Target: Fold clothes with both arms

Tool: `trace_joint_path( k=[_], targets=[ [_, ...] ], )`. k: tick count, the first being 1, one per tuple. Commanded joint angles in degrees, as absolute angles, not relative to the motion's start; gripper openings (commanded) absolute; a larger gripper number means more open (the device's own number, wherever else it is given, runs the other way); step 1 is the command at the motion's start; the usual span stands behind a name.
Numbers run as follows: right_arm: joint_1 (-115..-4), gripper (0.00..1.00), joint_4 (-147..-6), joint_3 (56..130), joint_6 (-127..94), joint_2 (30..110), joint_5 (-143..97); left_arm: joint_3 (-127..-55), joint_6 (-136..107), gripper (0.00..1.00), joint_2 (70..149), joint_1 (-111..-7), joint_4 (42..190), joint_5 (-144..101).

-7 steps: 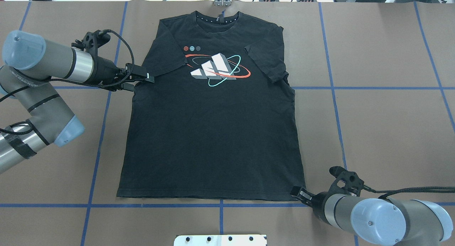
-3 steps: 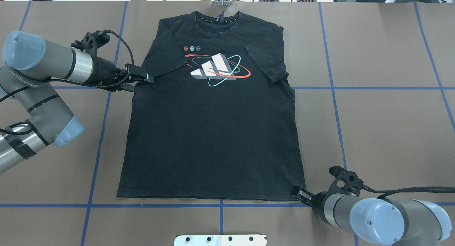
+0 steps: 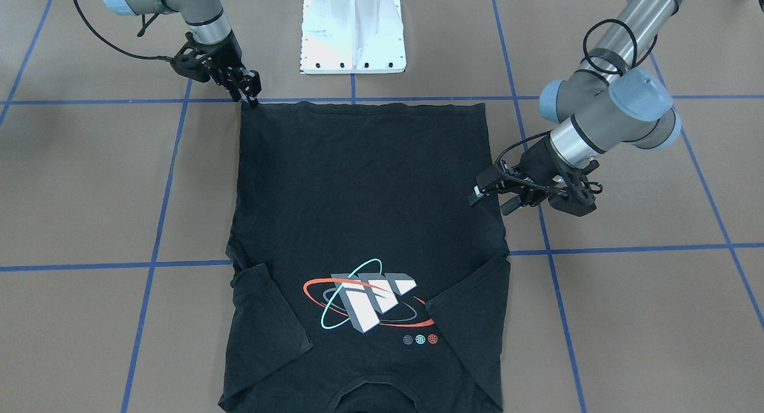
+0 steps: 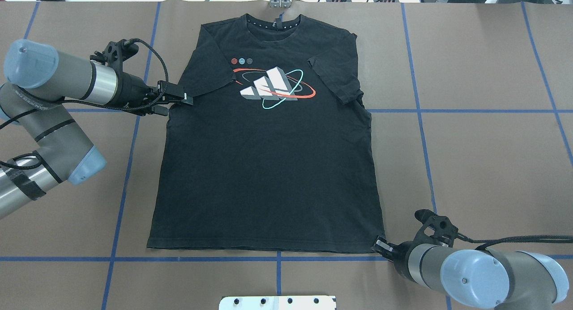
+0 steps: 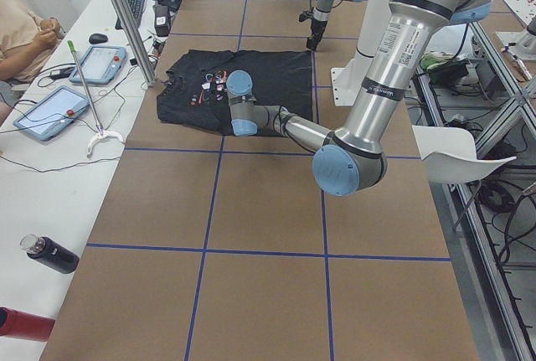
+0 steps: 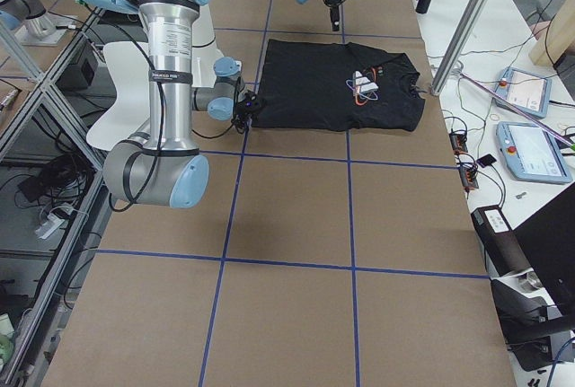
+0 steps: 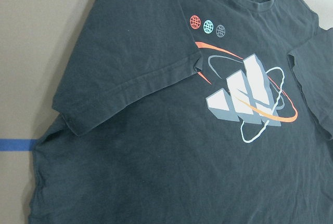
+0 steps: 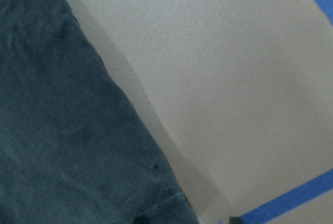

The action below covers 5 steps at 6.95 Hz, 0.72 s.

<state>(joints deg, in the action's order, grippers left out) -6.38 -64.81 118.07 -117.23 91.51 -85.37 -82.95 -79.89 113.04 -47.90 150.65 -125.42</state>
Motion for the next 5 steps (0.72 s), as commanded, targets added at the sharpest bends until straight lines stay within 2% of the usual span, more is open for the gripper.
trace_joint_path(
  k=[1,5],
  targets=[
    [-6.5,0.0,-64.8,118.6,-117.3,91.6,-85.4,-82.9,-79.9,0.99,113.1,-47.9,150.6,-125.4],
    [-7.7,0.0,-64.9,120.9,-117.3,92.9,-86.7,-85.2,-82.0,0.99,112.7,-47.6,150.6,-120.5]
  ],
)
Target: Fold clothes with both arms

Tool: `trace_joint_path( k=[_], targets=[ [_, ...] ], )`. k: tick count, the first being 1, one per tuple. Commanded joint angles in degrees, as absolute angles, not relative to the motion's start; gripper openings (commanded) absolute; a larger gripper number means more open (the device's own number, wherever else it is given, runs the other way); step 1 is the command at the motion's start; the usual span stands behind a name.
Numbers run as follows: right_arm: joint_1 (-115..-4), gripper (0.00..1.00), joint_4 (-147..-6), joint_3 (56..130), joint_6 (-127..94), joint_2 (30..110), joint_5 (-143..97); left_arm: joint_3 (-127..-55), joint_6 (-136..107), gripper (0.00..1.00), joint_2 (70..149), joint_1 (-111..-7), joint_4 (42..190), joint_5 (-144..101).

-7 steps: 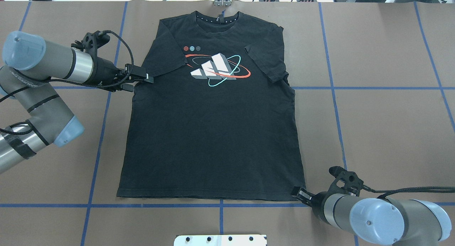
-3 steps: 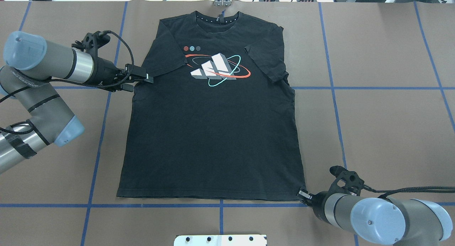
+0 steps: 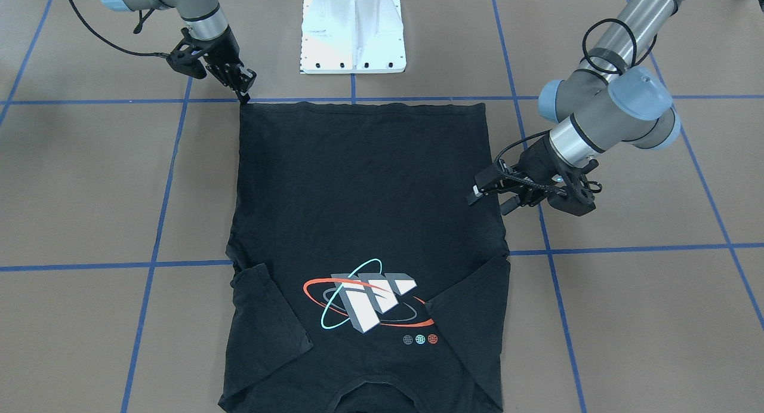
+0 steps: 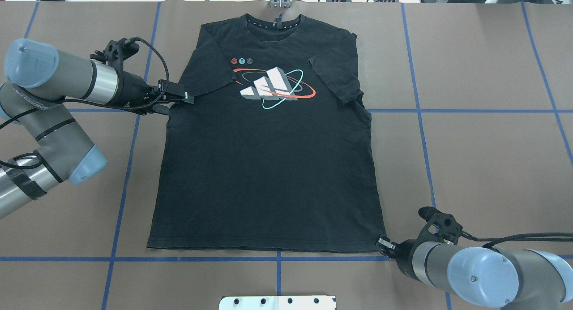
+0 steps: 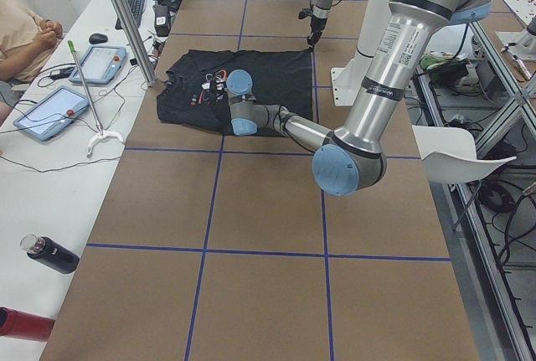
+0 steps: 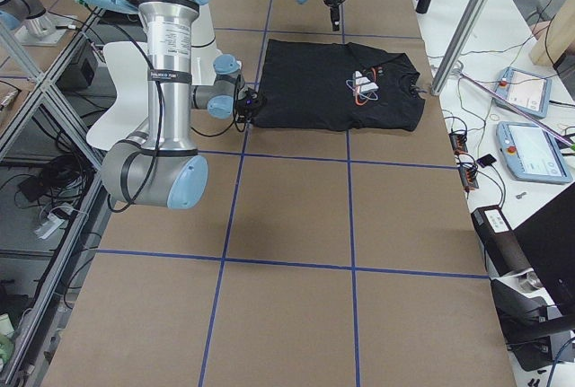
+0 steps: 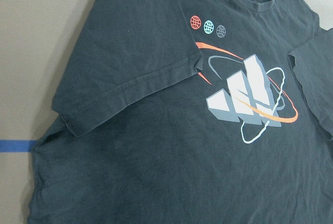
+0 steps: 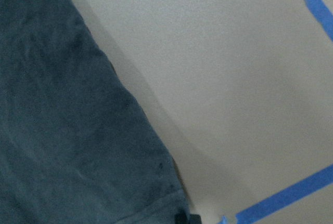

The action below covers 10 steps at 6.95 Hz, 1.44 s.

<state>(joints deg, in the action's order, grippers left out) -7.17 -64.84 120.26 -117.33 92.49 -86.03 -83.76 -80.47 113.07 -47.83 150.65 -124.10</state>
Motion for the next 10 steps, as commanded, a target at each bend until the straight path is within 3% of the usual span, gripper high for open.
trace_joint_path(
  k=[1,4,6,10],
  targets=[
    [-7.6,0.0,-64.7,121.3,-117.3,92.9,-86.9,-88.9,-85.4,0.99,109.0,-45.6,150.6,-118.4],
    [-7.6,0.0,-64.5,123.1,-117.3,95.2,-89.0,-106.7,-97.5,0.99,92.5,-32.5,145.5,-106.4],
    [-7.6,0.0,-64.4,123.9,-117.3,95.8,-90.3,-111.5,-97.6,0.99,84.2,-22.6,142.3,-93.1],
    [-7.6,0.0,-64.1,124.7,-117.3,97.9,-91.1,-116.3,-105.6,0.99,87.3,-14.0,127.3,-87.6]
  ],
)
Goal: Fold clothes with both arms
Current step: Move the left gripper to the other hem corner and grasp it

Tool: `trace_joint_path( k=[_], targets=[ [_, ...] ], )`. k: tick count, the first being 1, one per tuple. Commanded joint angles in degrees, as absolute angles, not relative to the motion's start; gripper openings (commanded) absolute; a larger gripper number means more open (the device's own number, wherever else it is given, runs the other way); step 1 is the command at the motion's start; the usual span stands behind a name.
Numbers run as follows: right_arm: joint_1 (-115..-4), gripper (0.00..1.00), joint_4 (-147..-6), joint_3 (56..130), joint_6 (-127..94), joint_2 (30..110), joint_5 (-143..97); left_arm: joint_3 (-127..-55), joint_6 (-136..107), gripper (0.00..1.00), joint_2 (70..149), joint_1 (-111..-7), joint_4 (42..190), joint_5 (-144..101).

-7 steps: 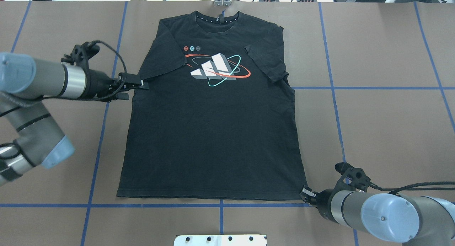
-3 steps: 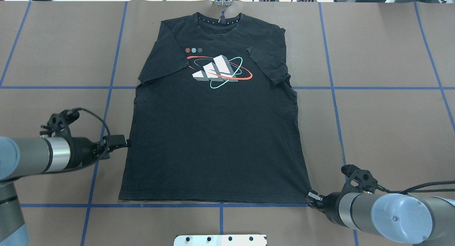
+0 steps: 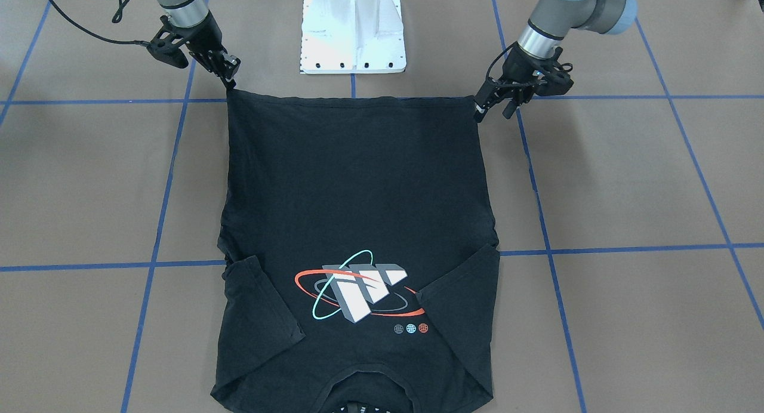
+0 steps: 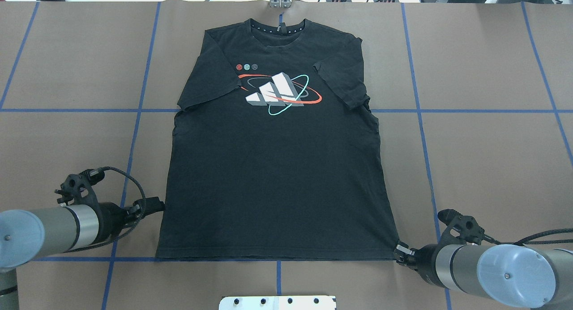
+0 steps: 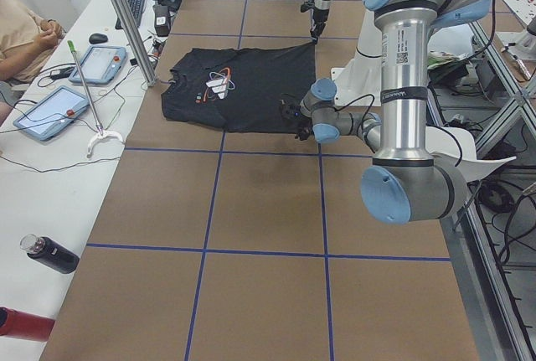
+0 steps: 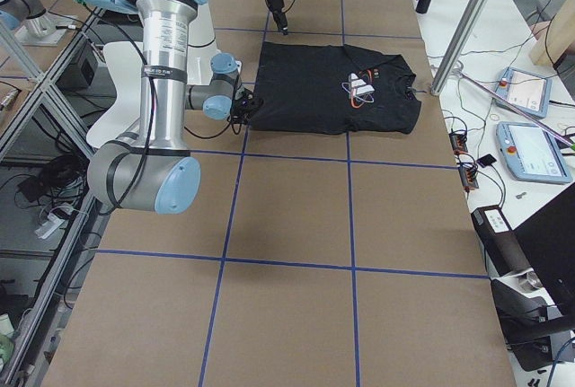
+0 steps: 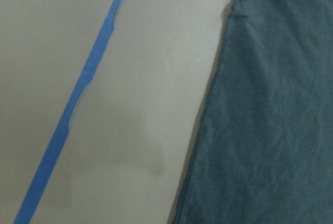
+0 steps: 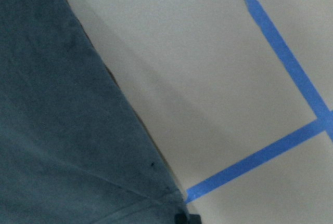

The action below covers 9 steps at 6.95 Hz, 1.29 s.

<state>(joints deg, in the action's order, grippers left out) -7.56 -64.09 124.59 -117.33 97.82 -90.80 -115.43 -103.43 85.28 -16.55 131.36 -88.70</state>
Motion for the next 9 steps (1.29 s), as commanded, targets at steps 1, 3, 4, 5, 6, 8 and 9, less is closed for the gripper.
trace_joint_path(
  k=[1,3,4,5,6,8,9],
  targets=[
    [-7.3,0.0,-64.1,125.1,-117.3,97.8,-91.1,-116.4,-106.7,0.98,90.1,-11.8,121.2,-87.5],
    [-7.4,0.0,-64.1,125.4,-117.3,97.9,-91.6,-116.4,-107.1,0.89,89.7,-10.2,118.6,-87.5],
    [-7.4,0.0,-64.1,125.5,-117.5,97.8,-91.6,-116.5,-107.1,0.84,89.6,-9.8,118.2,-87.7],
    [-7.4,0.0,-64.1,125.5,-117.6,97.8,-91.6,-116.7,-107.2,0.82,89.5,-9.8,117.8,-88.0],
    [-7.3,0.0,-64.1,125.6,-117.7,97.7,-91.6,-116.5,-107.2,0.8,89.5,-9.8,117.0,-88.2],
    [-7.3,0.0,-64.1,125.5,-117.7,97.7,-91.6,-116.7,-108.1,0.74,89.1,-9.5,117.0,-88.3],
    [-7.3,0.0,-64.1,125.5,-117.7,97.7,-91.5,-117.2,-109.0,0.62,89.1,-9.5,116.9,-89.2]
  ],
)
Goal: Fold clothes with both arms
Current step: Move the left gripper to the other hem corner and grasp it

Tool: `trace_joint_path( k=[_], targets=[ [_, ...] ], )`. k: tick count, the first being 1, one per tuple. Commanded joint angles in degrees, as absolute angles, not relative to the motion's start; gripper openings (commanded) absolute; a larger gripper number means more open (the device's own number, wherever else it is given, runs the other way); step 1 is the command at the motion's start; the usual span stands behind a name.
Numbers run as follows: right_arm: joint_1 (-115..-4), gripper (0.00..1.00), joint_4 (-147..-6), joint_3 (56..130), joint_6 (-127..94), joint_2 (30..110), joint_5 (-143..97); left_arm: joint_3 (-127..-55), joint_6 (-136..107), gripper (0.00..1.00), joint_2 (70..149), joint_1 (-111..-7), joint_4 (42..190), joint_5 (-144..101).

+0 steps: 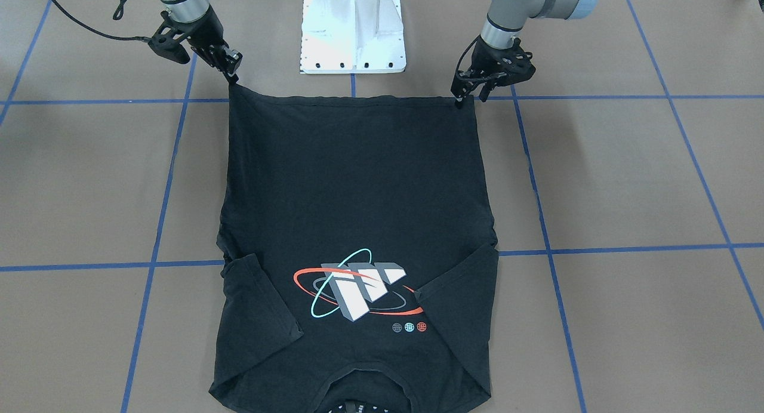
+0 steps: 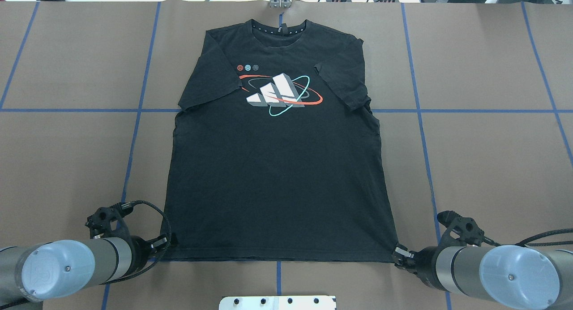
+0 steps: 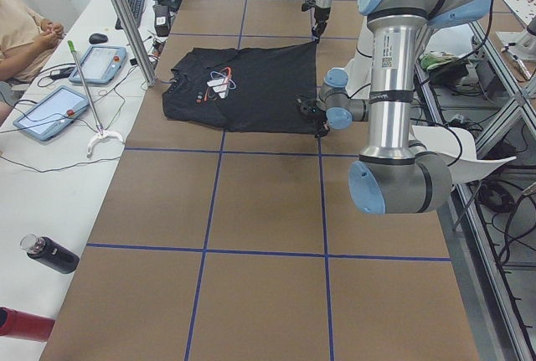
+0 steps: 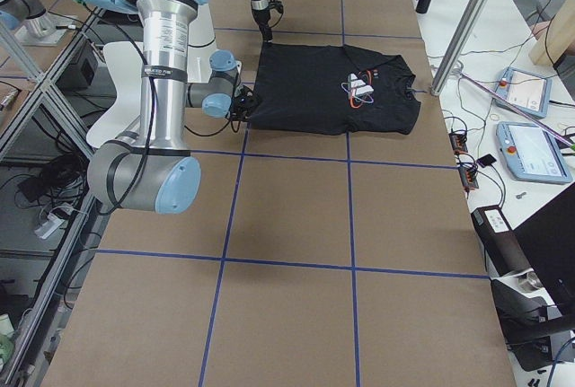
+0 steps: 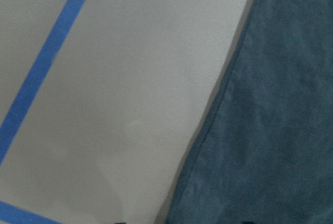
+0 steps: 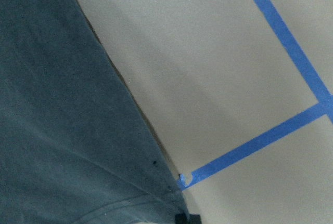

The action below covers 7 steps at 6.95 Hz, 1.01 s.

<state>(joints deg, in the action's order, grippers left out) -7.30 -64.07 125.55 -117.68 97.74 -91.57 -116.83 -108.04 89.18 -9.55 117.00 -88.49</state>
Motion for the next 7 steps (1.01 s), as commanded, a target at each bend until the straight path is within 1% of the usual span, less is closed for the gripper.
trace_joint_path(
  k=[1,3,4,5,6,7],
  targets=[
    [-7.3,0.0,-64.1,125.6,-117.7,97.6,-91.6,-117.7,-109.2,0.6,89.1,-9.5,116.3,-89.6],
    [-7.3,0.0,-64.1,125.6,-117.7,97.7,-91.5,-117.5,-109.4,0.56,89.0,-9.5,116.2,-89.6],
    [-7.3,0.0,-64.1,125.5,-117.7,97.7,-91.5,-117.3,-109.5,0.56,89.0,-9.4,116.2,-89.6],
    [-7.3,0.0,-64.1,125.5,-117.7,97.7,-91.5,-117.3,-110.2,0.49,89.0,-9.2,116.1,-89.6],
    [-7.3,0.0,-64.1,125.6,-117.7,97.6,-91.5,-117.3,-111.4,0.4,89.0,-8.6,116.2,-89.6],
    [-7.3,0.0,-64.1,125.6,-117.9,97.6,-91.5,-117.6,-112.7,0.19,89.0,-8.3,115.8,-89.7]
  ],
)
